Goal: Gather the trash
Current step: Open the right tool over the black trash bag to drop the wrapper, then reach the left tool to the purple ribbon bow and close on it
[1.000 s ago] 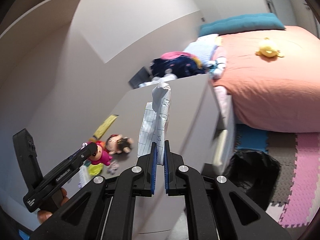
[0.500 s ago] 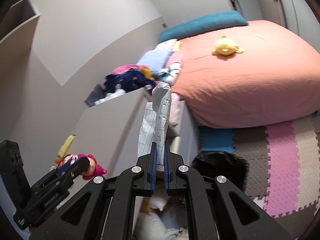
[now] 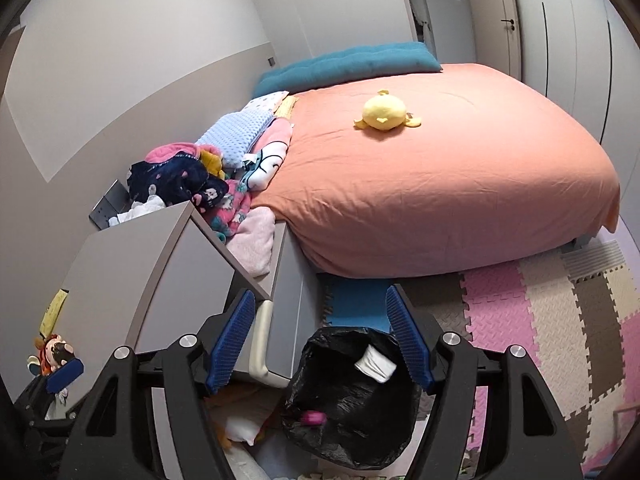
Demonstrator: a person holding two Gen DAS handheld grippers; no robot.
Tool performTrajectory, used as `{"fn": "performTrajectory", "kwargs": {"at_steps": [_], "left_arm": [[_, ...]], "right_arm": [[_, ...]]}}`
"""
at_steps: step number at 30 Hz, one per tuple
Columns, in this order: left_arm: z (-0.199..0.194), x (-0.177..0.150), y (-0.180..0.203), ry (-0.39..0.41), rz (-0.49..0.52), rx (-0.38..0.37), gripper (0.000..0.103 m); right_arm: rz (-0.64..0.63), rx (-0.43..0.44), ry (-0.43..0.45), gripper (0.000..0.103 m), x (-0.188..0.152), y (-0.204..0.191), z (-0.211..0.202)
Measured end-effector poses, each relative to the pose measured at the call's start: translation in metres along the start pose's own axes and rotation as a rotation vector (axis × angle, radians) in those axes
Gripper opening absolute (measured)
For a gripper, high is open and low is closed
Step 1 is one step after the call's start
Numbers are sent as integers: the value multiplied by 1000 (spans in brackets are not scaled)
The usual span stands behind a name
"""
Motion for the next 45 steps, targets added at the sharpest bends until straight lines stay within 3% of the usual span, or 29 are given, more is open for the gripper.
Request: {"fn": "performTrajectory", "kwargs": {"at_steps": [17,24,33,45], "left_arm": [[-24,-3,-39,38,-57,9,97],[-44,-11,-79,62,-110,32,97],[-72,-35,-148,83,-198,123,97],[-110,-74,-236,103,-307,223,97]], "right_arm": [[-47,22,7,71,-5,-37,-15],[-108,68,3,79,-16,-82,-20],[-189,144,-16,90,-38,-148,-18],[-314,232,-74,92,-80,-238,-8]]}}
Point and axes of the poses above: each gripper's, at about its wrist camera, not at the fingertips, and z roughly the way its jaws point, y to its right, x to its top, the point moved 5 cm from there along z, roughly the way its jaws point, and after that the axes turned 7 degrees about x, right-handed, at the moved point
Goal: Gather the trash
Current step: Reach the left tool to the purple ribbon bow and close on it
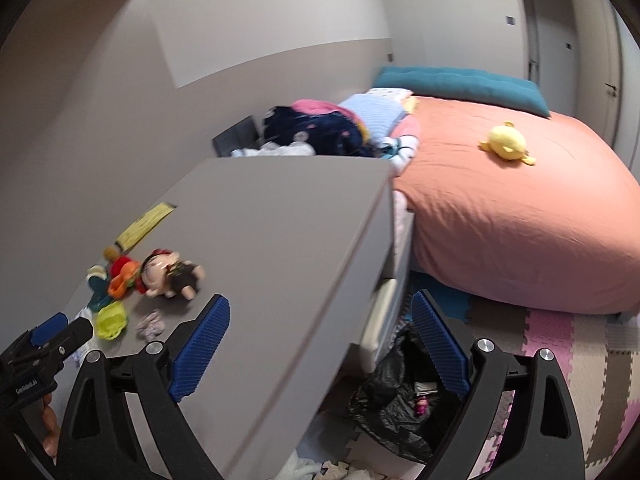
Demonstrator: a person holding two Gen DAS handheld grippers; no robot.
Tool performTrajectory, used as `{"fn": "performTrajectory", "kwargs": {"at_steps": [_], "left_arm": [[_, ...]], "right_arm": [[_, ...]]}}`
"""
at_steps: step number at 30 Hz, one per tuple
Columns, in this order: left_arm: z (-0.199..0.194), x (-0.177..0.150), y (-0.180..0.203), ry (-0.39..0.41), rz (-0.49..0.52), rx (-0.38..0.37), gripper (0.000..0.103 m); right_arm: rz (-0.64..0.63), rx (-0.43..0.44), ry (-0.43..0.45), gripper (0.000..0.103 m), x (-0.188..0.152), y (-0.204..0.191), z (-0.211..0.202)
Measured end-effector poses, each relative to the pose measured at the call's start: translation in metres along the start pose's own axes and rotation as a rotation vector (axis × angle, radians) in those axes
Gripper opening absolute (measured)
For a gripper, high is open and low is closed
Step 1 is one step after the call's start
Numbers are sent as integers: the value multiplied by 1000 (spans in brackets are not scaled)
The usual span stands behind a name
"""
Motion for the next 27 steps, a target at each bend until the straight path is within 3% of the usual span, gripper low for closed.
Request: {"fn": "performTrajectory", "kwargs": {"at_steps": [11,22,27], "left_arm": [[-10,-15,-81,-1,-84,86,97],[-1,-42,-155,-19,-101,193,96],[15,-51,-167,-61,-75,206,83]], "right_arm": [[-97,68,-49,92,-9,-70,27],[-210,98,-104,92,-11,-121,69],[-224,154,-129,92,-16,-142,80]]}}
Point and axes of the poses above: each gripper's, at about its wrist camera, not at the fingertips, and z roughly the way its jaws point, y to its right, x to its top, the point moved 5 cm from there along z, roughly the way its jaws point, and after that the axes turned 7 degrees about x, right-handed, at the moved point
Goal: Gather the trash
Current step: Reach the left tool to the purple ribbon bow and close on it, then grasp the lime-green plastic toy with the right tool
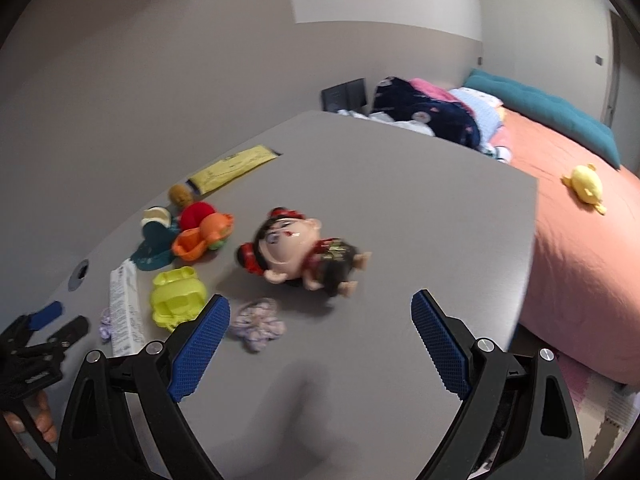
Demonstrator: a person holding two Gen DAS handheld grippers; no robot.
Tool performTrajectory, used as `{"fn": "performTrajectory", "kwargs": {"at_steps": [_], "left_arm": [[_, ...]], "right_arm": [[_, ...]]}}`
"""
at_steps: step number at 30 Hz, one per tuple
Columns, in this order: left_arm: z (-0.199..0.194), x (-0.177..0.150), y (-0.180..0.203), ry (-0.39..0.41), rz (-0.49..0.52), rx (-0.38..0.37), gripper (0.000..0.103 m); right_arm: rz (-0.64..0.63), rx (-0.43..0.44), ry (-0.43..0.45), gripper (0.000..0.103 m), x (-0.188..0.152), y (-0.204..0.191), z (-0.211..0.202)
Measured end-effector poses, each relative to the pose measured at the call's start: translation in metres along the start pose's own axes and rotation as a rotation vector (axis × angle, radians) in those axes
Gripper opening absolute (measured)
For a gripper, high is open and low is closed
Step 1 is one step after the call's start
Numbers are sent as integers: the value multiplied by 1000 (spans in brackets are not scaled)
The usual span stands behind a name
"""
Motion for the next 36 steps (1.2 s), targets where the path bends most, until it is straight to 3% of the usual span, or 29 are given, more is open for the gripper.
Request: {"fn": "performTrajectory", "kwargs": {"at_steps": [6,9,18,22,36], "left_arm": [[22,-4,9,-40,60,20,74],[34,-6,14,-70,82,23,62],[38,0,14,-55,83,-12,24],[33,2,6,-27,57,-10,21],[38,6,-6,-43,30,-10,21]], "right_arm": [[-34,14,-15,92,1,-19,13],[-41,20,-17,92,2,-26,16],[-68,39,-35,92,1,-45,28],[-86,50,-48,92,-1,-56,34],[-115,90,-111,92,-6,-91,80]]}}
Point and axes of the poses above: each gripper's, at about its wrist camera, not at the fingertips, and z roughly the way its jaws point, y to its right, x to its top, the point moved 5 cm from there along z, roughly the way its jaws point, and after that the axes turned 7 degrees about x, right-handed, at the moved point
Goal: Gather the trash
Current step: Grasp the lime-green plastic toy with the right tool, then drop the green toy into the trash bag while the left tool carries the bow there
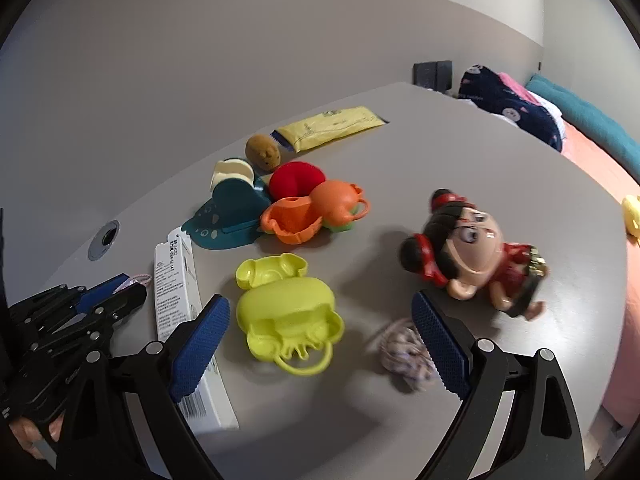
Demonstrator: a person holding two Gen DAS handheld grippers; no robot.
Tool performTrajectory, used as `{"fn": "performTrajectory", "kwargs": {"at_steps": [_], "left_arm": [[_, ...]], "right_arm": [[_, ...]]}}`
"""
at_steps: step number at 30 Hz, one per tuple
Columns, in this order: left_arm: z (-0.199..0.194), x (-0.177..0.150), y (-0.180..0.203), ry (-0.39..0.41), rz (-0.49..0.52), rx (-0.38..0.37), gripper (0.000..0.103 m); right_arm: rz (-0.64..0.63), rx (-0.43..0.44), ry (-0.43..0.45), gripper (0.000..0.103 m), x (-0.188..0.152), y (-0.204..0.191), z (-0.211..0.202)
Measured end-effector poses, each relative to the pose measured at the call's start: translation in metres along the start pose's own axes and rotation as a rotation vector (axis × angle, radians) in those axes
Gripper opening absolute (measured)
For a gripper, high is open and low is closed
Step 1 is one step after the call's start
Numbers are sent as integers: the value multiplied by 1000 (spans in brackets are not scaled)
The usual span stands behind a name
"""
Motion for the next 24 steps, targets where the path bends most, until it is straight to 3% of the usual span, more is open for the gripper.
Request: {"fn": "performTrajectory", "kwargs": {"at_steps": [8,10,11,12,13,24], "left_arm": [[3,0,2,-11,6,-12,21],[4,0,2,-12,6,-13,21],[4,0,2,-11,6,-13,21],[4,0,2,-12,6,-13,21],[4,0,2,-12,7,-14,21],[-10,3,3,12,-3,-20,21]], "right_arm": [[-7,-3,-35,92,0,-6,24],[-13,-9,-41,84,0,-7,27],[-23,-22,-38,77,0,-8,27],[-37,-31,-36,62,0,-9,27],[-45,-36,-34,57,1,-9,26],[-12,8,6,57,3,-3,-10]]}}
Point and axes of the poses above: each gripper's, at about its wrist camera, not at the fingertips, and z roughly the way its jaws point, y to its right, x to its top, the point moved 5 cm from there along z, roughly the way its jaws point, and after that the axes turned 7 degrees about x, right-handed, at the moved point
